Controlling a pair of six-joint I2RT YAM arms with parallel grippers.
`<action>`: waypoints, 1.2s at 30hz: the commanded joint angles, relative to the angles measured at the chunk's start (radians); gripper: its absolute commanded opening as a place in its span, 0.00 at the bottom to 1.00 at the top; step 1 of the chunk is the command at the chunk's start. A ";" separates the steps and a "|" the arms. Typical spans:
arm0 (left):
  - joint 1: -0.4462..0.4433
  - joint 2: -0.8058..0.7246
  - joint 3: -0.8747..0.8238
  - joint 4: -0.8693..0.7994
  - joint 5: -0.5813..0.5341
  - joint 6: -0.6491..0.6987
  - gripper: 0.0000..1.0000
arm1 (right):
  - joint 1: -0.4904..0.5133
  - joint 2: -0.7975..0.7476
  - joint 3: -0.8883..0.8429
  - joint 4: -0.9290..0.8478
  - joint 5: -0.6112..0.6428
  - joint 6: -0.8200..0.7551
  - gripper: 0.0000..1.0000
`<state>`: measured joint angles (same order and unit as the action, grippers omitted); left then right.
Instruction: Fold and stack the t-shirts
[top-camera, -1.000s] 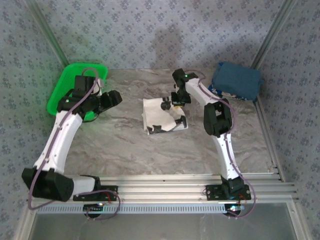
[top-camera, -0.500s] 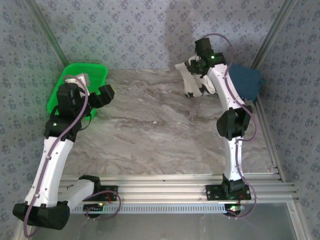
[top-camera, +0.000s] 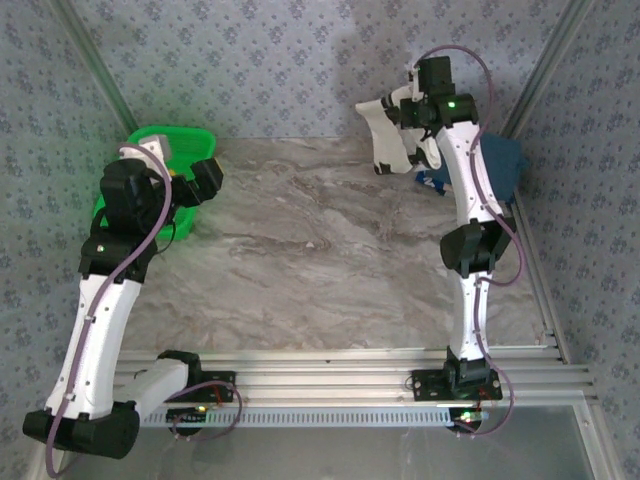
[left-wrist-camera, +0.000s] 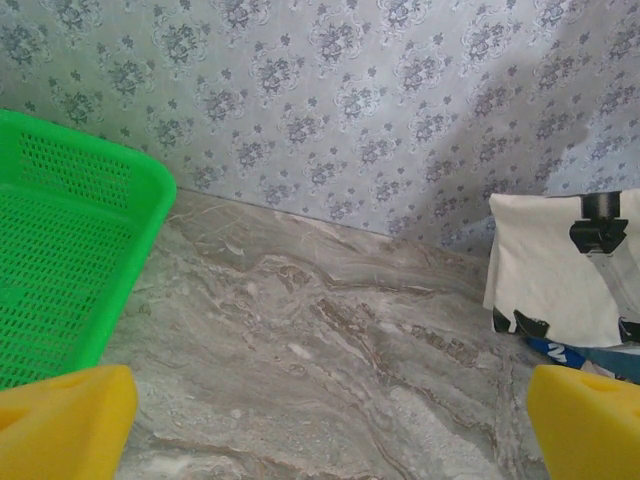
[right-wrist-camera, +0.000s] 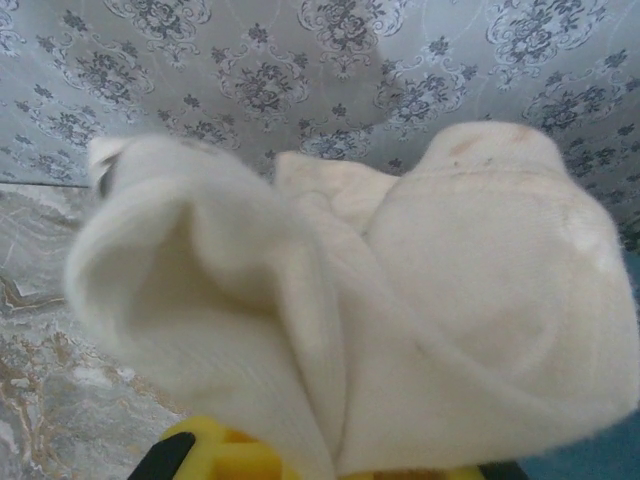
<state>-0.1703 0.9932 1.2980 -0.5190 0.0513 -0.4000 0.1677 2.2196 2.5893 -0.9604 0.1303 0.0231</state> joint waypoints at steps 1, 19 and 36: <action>-0.003 0.000 0.027 0.027 0.005 0.024 1.00 | -0.040 -0.014 0.022 0.042 -0.044 -0.040 0.00; -0.003 0.009 0.063 -0.041 0.002 0.029 1.00 | -0.239 -0.003 -0.078 0.083 -0.129 -0.035 0.00; -0.002 -0.023 0.122 -0.194 -0.075 0.037 1.00 | -0.387 0.039 -0.097 0.159 -0.186 -0.053 0.00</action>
<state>-0.1703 0.9897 1.3815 -0.6685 0.0013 -0.3805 -0.2214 2.2456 2.4706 -0.8543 -0.0498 -0.0010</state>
